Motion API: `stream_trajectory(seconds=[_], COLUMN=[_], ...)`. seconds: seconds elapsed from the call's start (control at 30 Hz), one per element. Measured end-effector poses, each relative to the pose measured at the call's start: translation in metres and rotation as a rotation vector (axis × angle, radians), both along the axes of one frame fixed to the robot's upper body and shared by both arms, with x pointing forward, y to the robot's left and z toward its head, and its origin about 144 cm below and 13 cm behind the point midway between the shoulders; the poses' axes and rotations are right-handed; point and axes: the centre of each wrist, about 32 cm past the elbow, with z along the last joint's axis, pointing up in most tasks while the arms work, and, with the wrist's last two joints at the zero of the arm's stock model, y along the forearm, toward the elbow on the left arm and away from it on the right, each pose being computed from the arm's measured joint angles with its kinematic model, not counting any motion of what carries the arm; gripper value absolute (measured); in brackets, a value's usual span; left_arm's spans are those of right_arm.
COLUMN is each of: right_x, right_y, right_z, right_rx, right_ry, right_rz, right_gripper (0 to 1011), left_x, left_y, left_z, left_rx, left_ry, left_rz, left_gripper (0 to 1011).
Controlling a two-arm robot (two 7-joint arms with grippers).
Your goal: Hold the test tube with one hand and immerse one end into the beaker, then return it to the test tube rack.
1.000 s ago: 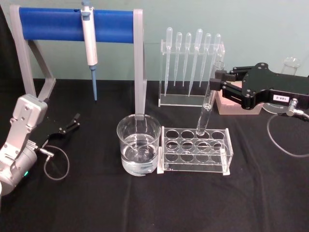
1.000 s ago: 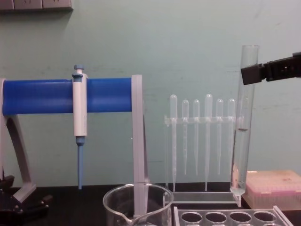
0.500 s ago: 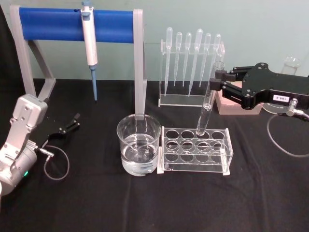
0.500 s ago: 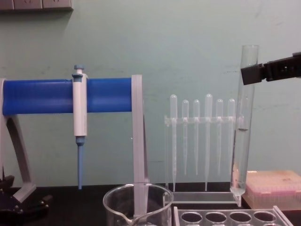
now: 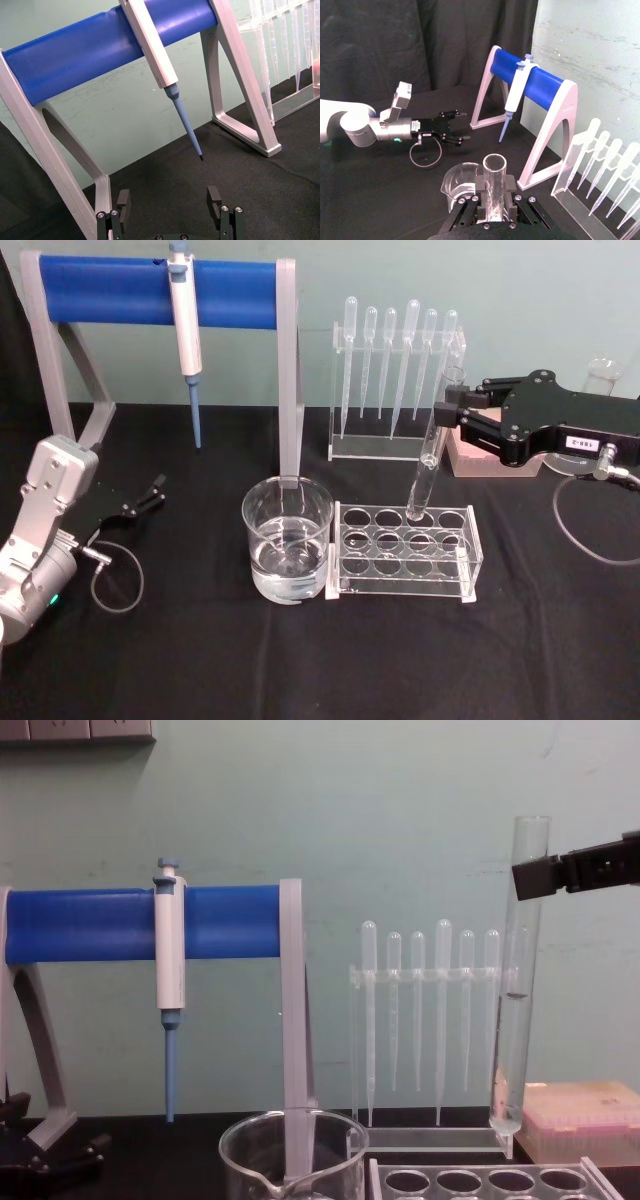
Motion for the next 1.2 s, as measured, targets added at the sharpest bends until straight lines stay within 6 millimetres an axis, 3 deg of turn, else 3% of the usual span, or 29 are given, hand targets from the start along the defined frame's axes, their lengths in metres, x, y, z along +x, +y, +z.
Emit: stream_trajectory(seconds=[1.2], right_x=[0.0000], right_y=[0.0000], right_z=[0.0000], right_rx=[0.000], right_ry=[0.000], right_rz=[0.000], right_gripper=[221], left_x=[0.0000], left_y=[0.0000], left_z=[0.0000], left_rx=[0.000], left_ry=[0.000], left_rz=[0.000], left_gripper=[1000])
